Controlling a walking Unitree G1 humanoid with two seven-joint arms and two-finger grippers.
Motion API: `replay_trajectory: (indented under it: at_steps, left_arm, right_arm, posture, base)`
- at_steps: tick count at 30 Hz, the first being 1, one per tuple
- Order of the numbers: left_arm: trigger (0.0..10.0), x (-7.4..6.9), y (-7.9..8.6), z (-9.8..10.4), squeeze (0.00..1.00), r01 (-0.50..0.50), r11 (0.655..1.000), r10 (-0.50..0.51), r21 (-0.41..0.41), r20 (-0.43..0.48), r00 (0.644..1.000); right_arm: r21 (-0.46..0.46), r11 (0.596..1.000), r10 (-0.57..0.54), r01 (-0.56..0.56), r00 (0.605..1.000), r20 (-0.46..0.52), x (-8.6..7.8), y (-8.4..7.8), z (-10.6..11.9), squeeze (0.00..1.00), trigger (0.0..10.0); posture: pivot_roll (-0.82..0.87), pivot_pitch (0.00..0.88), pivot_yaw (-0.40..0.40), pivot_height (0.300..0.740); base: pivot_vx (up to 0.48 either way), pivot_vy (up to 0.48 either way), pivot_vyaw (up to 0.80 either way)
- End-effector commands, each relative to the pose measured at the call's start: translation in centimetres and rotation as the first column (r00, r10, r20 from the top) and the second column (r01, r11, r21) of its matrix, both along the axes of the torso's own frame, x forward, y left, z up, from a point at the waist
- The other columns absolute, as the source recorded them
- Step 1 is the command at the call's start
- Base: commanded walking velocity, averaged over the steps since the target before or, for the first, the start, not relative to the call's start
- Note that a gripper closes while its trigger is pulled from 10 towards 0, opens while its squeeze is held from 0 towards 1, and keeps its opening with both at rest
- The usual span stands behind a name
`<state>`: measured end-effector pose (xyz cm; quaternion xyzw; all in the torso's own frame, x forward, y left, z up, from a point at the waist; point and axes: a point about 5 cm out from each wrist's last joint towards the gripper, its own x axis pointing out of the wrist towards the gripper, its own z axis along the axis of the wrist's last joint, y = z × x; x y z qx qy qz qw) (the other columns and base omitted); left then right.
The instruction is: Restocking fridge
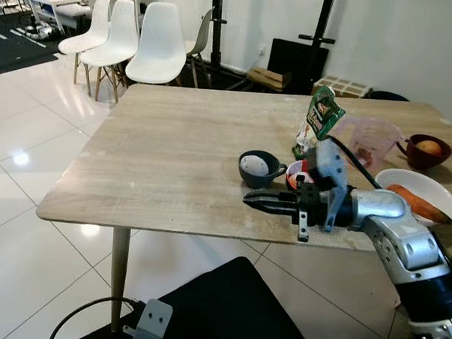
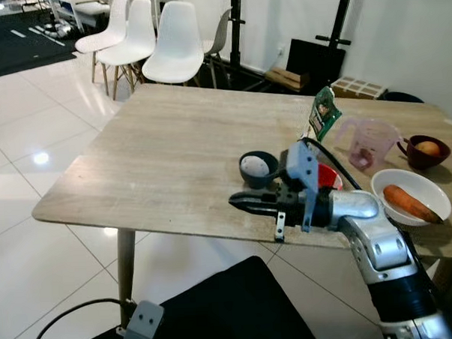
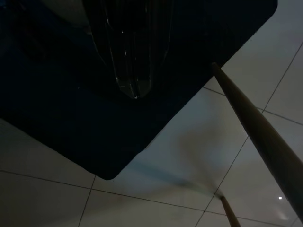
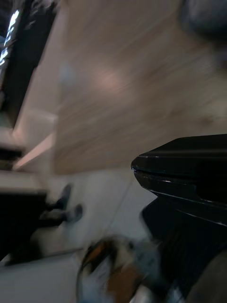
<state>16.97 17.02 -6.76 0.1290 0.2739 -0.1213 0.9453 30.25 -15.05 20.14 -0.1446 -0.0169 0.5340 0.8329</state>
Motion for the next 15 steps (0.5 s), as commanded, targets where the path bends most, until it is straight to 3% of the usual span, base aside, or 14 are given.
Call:
replay_trajectory:
  at_steps: [1, 2, 3, 4, 6, 7, 15]
  left_arm:
    - [10.0, 0.1, -0.1, 0.0, 0.00, -0.010, 1.000, 0.010, -0.004, -0.004, 1.000]
    - [10.0, 0.2, -0.2, 0.0, 0.00, -0.022, 1.000, 0.022, -0.007, -0.001, 1.000]
    - [10.0, 0.2, -0.2, 0.0, 0.00, -0.022, 1.000, 0.022, -0.007, -0.001, 1.000]
    - [10.0, 0.2, -0.2, 0.0, 0.00, -0.025, 1.000, 0.025, -0.007, -0.001, 1.000]
    - [10.0, 0.2, -0.2, 0.0, 0.00, -0.026, 1.000, 0.026, -0.007, 0.000, 1.000]
    - [10.0, 0.2, -0.2, 0.0, 0.00, -0.026, 1.000, 0.026, -0.008, 0.001, 1.000]
    - [10.0, 0.3, -0.3, 0.1, 0.00, -0.038, 0.999, 0.038, -0.010, 0.005, 0.999]
  right_arm:
    - [-0.018, 0.994, -0.103, 0.103, 0.994, 0.032, 1.2, -0.4, 0.2, 0.06, 10.0]
    - [-0.053, 0.988, -0.142, 0.144, 0.989, 0.041, 1.9, -0.6, 0.0, 0.55, 10.0]
    - [-0.053, 0.988, -0.142, 0.144, 0.989, 0.041, 1.9, -0.6, 0.0, 0.55, 10.0]
    - [-0.074, 0.986, -0.143, 0.147, 0.989, 0.045, 2.0, -0.7, -0.1, 0.80, 10.0]
    - [-0.100, 0.984, -0.142, 0.147, 0.989, 0.051, 2.1, -0.7, -0.3, 0.80, 10.0]
    - [-0.118, 0.981, -0.149, 0.156, 0.987, 0.060, 2.4, -0.6, -0.4, 1.00, 10.0]
    - [-0.200, 0.946, -0.249, 0.254, 0.967, 0.048, 4.7, -0.7, -1.8, 1.00, 10.0]
  posture:
    - [-0.09, 0.020, -0.068, 0.700]
    - [-0.08, 0.026, -0.070, 0.700]
    - [-0.08, 0.026, -0.070, 0.700]
    - [-0.08, 0.028, -0.069, 0.700]
    - [-0.08, 0.029, -0.070, 0.700]
    - [-0.08, 0.030, -0.070, 0.700]
    - [-0.07, 0.038, -0.077, 0.700]
  base:
    - [0.000, 0.000, 0.00]
    - [0.000, 0.000, 0.00]
    - [0.000, 0.000, 0.00]
    - [0.000, 0.000, 0.00]
    - [0.000, 0.000, 0.00]
    - [0.000, 0.000, 0.00]
    - [0.000, 0.000, 0.00]
